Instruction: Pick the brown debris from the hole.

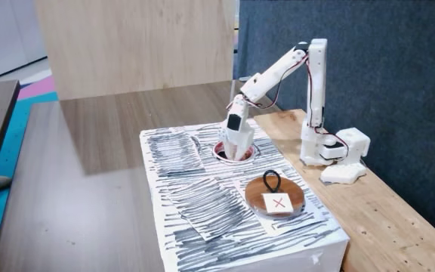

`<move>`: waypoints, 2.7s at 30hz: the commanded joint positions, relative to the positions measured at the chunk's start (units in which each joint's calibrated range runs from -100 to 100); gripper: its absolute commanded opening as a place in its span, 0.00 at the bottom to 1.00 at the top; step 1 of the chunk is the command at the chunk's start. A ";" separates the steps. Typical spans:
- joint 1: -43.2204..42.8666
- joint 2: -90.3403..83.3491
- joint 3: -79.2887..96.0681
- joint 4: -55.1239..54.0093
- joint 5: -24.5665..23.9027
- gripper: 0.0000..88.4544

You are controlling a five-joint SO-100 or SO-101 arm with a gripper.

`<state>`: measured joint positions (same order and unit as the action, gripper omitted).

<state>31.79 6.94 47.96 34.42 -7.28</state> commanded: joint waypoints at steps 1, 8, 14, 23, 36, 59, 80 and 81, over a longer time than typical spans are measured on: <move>-0.35 -0.65 -0.53 -0.41 0.32 0.07; 0.08 -0.74 -0.53 -0.41 0.32 0.23; 0.16 -0.57 -0.44 -0.41 0.32 0.27; 2.13 -0.40 -0.44 -0.08 0.27 0.26; 4.76 -0.32 -0.35 0.09 0.27 0.26; 4.98 -1.07 -0.35 0.18 -0.30 0.01; 4.40 -25.11 -0.44 6.38 0.27 0.01; 4.40 -25.95 -0.44 7.39 0.27 0.01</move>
<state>36.05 -14.00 47.96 38.68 -7.39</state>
